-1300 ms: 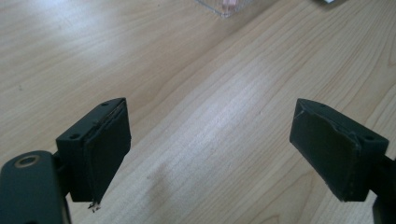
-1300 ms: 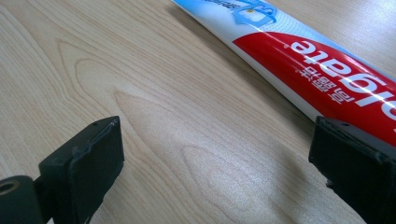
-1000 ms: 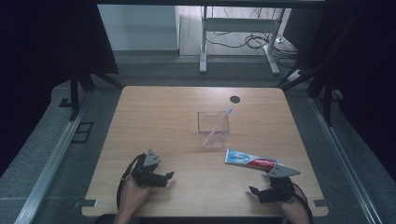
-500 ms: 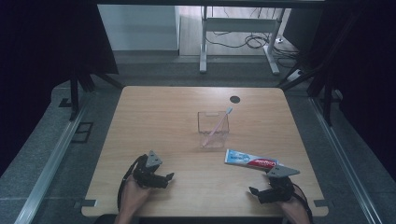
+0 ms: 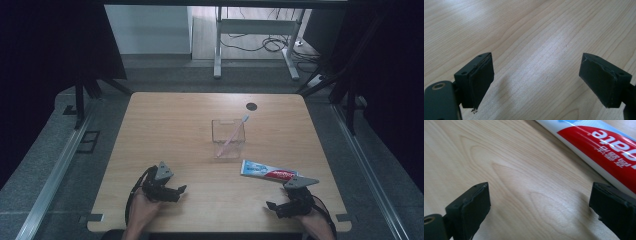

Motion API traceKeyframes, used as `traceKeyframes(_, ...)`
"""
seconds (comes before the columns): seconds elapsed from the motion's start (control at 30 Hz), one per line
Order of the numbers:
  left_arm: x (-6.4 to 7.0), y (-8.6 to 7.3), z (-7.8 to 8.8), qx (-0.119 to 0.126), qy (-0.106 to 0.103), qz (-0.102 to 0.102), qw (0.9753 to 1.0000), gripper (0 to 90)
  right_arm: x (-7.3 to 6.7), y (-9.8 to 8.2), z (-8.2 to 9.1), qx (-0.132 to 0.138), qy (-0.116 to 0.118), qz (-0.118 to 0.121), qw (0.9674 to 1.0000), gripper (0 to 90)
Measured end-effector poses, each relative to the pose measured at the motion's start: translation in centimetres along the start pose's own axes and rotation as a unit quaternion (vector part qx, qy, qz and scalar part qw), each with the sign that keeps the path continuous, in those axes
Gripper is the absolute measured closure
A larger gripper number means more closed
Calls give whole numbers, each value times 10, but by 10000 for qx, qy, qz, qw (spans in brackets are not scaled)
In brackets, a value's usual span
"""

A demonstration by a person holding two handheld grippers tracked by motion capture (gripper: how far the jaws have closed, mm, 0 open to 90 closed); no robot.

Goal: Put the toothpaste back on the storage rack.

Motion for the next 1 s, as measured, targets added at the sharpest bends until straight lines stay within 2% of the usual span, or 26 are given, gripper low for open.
traceKeyframes(0.07,0,0,1,16,1,13,10000,127,-1,1,1,-66,89,-32,9999,73)
traceKeyframes(0.13,-1,0,1,26,12,4,10000,127,-4,1,0,-220,256,45,9994,98)
traceKeyframes(0.2,-1,0,2,21,9,-5,10000,127,-6,1,-1,-275,279,64,9992,105)
traceKeyframes(0.4,-1,0,2,30,22,-23,10000,127,-2,6,3,-327,191,-54,9993,243)
traceKeyframes(0.43,-1,0,2,34,19,-23,10000,127,0,8,6,-288,162,-125,9994,312)
traceKeyframes(0.47,-1,0,2,36,21,-22,10000,127,0,8,6,-288,162,-125,9994,312)
traceKeyframes(0.5,-1,0,2,37,14,-20,10000,127,2,11,10,-218,114,-175,9995,385)
traceKeyframes(0.53,-1,0,2,37,14,-18,10000,127,2,11,10,-218,114,-175,9995,385)
traceKeyframes(0.57,-1,0,2,36,17,-19,10000,127,3,12,11,-199,107,-169,9996,423)
traceKeyframes(0.73,-1,0,3,35,22,-36,10000,127,8,21,20,-150,44,19,9999,601)
traceKeyframes(0.77,-1,0,3,31,20,-44,10000,128,11,24,23,-138,35,123,9998,661)
traceKeyframes(0.8,-1,0,3,27,18,-39,10000,128,11,24,23,-138,35,123,9998,661)
traceKeyframes(0.87,-1,0,2,20,10,-52,10000,128,16,28,26,-139,20,233,9996,744)
traceKeyframes(1.0,0,0,2,0,8,-80,10000,128,22,33,30,-140,-49,293,9995,804)
Point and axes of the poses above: each handheld gripper's, and its own axes: z roughly backward along the jaws, y roughly out of its top, x roughly to its right, the point moved 4 cm from there along -z, roughly forward along the jaws, and after that the axes turned 5 degrees about -y, right-handed, at the moved point
